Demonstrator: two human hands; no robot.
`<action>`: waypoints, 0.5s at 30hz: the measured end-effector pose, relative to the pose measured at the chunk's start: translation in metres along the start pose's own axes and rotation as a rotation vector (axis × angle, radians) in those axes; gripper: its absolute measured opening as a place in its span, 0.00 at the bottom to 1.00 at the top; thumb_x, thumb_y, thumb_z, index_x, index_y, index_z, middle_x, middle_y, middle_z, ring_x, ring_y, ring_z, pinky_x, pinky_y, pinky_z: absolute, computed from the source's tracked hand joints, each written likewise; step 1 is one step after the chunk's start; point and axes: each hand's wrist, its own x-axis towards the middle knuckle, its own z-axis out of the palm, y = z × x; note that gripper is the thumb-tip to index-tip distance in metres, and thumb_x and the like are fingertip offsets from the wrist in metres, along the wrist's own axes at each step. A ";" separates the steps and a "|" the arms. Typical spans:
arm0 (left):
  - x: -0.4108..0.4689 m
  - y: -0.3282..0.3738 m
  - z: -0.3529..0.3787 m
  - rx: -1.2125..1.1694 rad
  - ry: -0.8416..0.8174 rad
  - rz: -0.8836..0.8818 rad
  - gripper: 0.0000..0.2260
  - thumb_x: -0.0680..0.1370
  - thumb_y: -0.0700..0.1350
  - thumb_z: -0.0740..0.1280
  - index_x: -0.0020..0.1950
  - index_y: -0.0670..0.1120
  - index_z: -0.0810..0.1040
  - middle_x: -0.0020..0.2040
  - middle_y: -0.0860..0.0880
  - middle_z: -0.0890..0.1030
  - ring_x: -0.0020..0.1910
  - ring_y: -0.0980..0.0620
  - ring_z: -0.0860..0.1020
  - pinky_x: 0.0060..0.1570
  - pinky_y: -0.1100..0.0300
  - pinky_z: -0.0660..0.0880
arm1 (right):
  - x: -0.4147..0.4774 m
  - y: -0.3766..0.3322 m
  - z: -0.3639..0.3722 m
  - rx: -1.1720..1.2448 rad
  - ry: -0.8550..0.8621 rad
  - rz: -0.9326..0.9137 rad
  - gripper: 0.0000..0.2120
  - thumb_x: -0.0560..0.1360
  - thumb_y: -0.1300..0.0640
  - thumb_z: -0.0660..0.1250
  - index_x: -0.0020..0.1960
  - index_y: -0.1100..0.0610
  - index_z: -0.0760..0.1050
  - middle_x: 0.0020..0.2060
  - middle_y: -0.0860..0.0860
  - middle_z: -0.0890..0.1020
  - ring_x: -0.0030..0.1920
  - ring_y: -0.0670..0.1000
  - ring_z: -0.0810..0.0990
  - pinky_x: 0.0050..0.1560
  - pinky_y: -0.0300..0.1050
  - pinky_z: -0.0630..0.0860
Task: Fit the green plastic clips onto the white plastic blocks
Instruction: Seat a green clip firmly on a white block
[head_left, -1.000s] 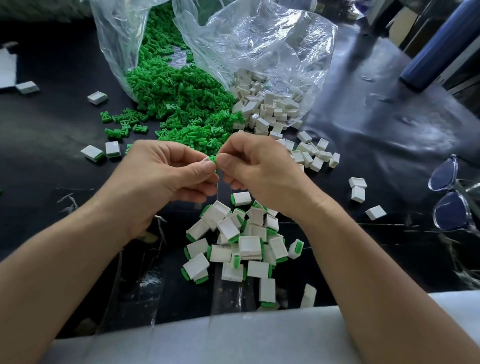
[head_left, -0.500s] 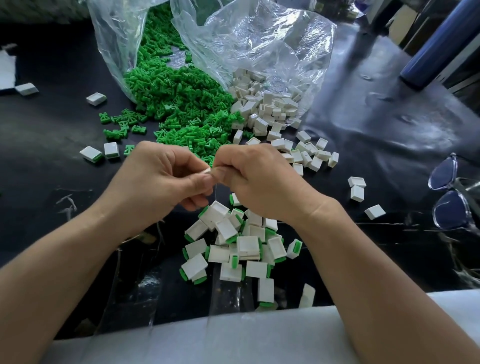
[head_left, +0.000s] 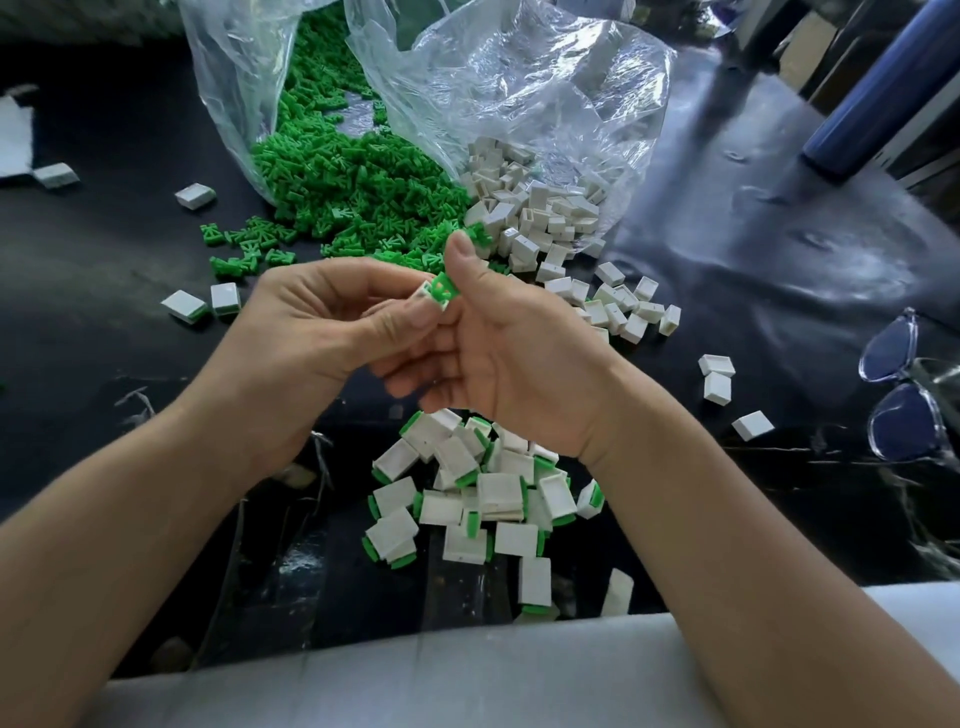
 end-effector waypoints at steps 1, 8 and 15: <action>0.000 0.000 0.000 0.002 -0.006 0.006 0.09 0.60 0.48 0.71 0.38 0.49 0.85 0.33 0.51 0.83 0.30 0.56 0.79 0.30 0.64 0.78 | -0.001 -0.001 0.000 0.008 -0.010 0.007 0.29 0.77 0.39 0.44 0.43 0.60 0.73 0.34 0.53 0.78 0.33 0.47 0.76 0.35 0.38 0.72; -0.001 -0.003 0.001 0.009 -0.041 0.056 0.13 0.64 0.42 0.70 0.48 0.41 0.81 0.29 0.44 0.80 0.27 0.48 0.78 0.32 0.58 0.78 | -0.001 0.000 0.002 -0.013 0.044 -0.014 0.22 0.78 0.42 0.49 0.39 0.57 0.72 0.30 0.52 0.68 0.29 0.47 0.66 0.31 0.38 0.65; -0.003 -0.003 0.002 0.022 -0.086 0.081 0.06 0.67 0.38 0.68 0.41 0.41 0.83 0.29 0.43 0.79 0.27 0.45 0.78 0.31 0.58 0.77 | 0.001 0.005 0.004 -0.056 0.068 -0.032 0.22 0.80 0.45 0.50 0.56 0.59 0.75 0.29 0.50 0.65 0.28 0.46 0.63 0.31 0.39 0.61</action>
